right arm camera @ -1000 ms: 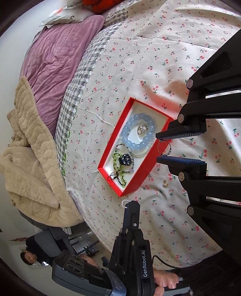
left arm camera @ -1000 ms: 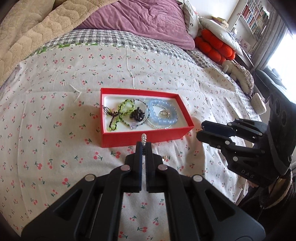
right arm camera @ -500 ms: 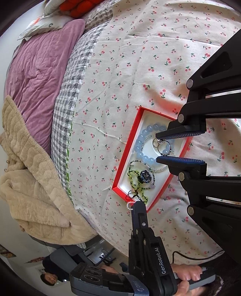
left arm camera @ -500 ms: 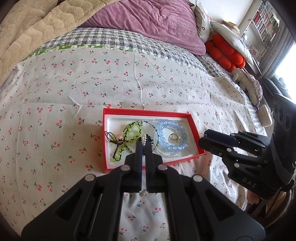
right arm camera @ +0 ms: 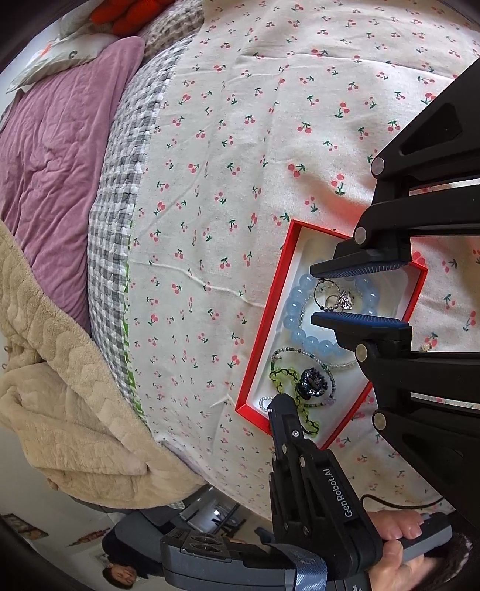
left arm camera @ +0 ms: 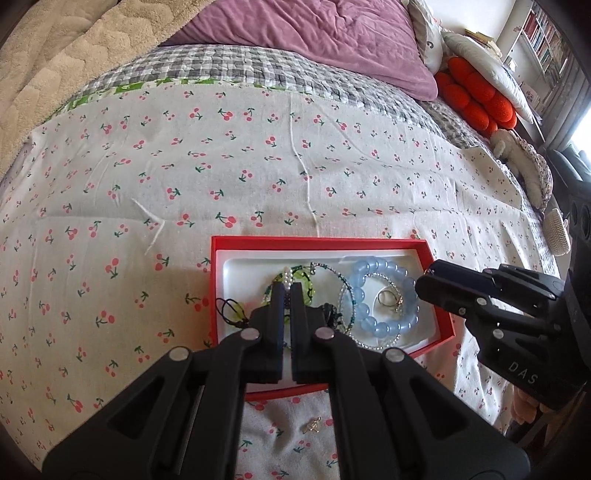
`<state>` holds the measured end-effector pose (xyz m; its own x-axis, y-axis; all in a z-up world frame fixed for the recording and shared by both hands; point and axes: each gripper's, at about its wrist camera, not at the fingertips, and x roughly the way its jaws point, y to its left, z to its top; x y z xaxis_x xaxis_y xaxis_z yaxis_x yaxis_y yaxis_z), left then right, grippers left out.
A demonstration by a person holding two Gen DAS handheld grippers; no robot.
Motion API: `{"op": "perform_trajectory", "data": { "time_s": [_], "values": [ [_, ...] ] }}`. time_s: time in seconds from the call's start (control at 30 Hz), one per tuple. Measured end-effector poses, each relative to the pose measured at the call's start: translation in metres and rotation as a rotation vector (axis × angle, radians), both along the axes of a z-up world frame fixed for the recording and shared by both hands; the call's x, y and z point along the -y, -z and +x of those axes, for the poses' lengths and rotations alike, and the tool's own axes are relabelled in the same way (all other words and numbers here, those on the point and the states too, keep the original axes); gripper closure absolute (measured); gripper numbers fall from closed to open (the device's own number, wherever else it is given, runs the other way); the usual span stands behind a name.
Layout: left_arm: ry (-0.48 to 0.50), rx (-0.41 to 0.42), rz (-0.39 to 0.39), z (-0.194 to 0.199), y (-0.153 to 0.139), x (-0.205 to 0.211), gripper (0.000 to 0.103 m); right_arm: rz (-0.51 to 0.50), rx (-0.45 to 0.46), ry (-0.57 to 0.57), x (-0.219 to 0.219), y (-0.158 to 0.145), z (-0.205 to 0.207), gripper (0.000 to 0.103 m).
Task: Organize jewelry
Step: 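Carry both rings over the red box and open both grippers, then move both grippers back toward the gold earrings on the sheet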
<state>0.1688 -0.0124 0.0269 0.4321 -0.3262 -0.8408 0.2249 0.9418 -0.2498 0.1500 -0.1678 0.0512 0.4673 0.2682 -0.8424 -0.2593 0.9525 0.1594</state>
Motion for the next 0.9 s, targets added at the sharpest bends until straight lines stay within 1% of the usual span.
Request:
{"op": "perform_trajectory", "data": {
  "time_s": [0.13, 0.17, 0.23, 0.27, 0.3, 0.37, 0.4, 0.43, 0.47, 0.5, 0.63, 0.7, 0.77, 0.87, 0.9],
  "values": [
    [0.005, 0.013, 0.007, 0.001, -0.001, 0.003, 0.100, 0.018, -0.005, 0.006, 0.003, 0.004, 0.003, 0.083],
    [0.004, 0.017, 0.009, 0.000, -0.002, 0.003, 0.099, 0.025, -0.002, 0.003, 0.003, 0.005, 0.004, 0.083],
    [0.007, 0.019, 0.008, 0.000, -0.003, 0.003, 0.089, 0.040, -0.016, 0.000, 0.003, 0.006, 0.006, 0.082],
    [0.006, 0.022, 0.008, 0.000, -0.004, 0.003, 0.079, 0.048, -0.028, -0.001, 0.003, 0.006, 0.006, 0.082],
    [0.006, 0.029, 0.010, -0.001, -0.006, 0.002, 0.072, 0.051, -0.035, -0.001, 0.003, 0.006, 0.005, 0.082],
    [0.007, 0.041, 0.011, -0.004, -0.009, 0.001, 0.067, 0.047, -0.030, -0.007, 0.003, 0.003, 0.003, 0.078],
    [0.009, 0.046, 0.011, -0.005, -0.011, 0.001, 0.064, 0.044, -0.025, -0.012, 0.002, 0.001, 0.002, 0.072],
    [0.011, 0.050, 0.012, -0.006, -0.012, 0.001, 0.063, 0.042, -0.018, -0.016, 0.001, -0.001, 0.000, 0.056],
    [0.011, 0.054, 0.012, -0.008, -0.014, 0.000, 0.058, 0.043, -0.009, -0.015, 0.001, -0.003, -0.003, 0.046],
    [0.009, 0.059, 0.013, -0.010, -0.016, -0.001, 0.054, 0.048, 0.007, -0.010, 0.002, -0.007, -0.006, 0.040],
    [-0.002, 0.066, 0.014, -0.017, -0.021, -0.007, 0.045, 0.038, 0.049, 0.005, 0.005, -0.018, -0.014, 0.040],
    [-0.010, 0.063, 0.026, -0.022, -0.021, -0.012, 0.034, 0.029, 0.058, 0.010, 0.007, -0.020, -0.019, 0.040],
    [-0.019, 0.058, 0.047, -0.028, -0.020, -0.016, 0.028, 0.007, 0.058, 0.015, 0.009, -0.019, -0.023, 0.039],
    [-0.018, 0.038, 0.082, -0.038, -0.016, -0.020, 0.022, -0.048, 0.052, 0.008, 0.008, -0.015, -0.032, 0.034],
    [-0.018, 0.033, 0.096, -0.042, -0.015, -0.022, 0.022, -0.068, 0.048, 0.003, 0.006, -0.013, -0.036, 0.033]
  ]
}}
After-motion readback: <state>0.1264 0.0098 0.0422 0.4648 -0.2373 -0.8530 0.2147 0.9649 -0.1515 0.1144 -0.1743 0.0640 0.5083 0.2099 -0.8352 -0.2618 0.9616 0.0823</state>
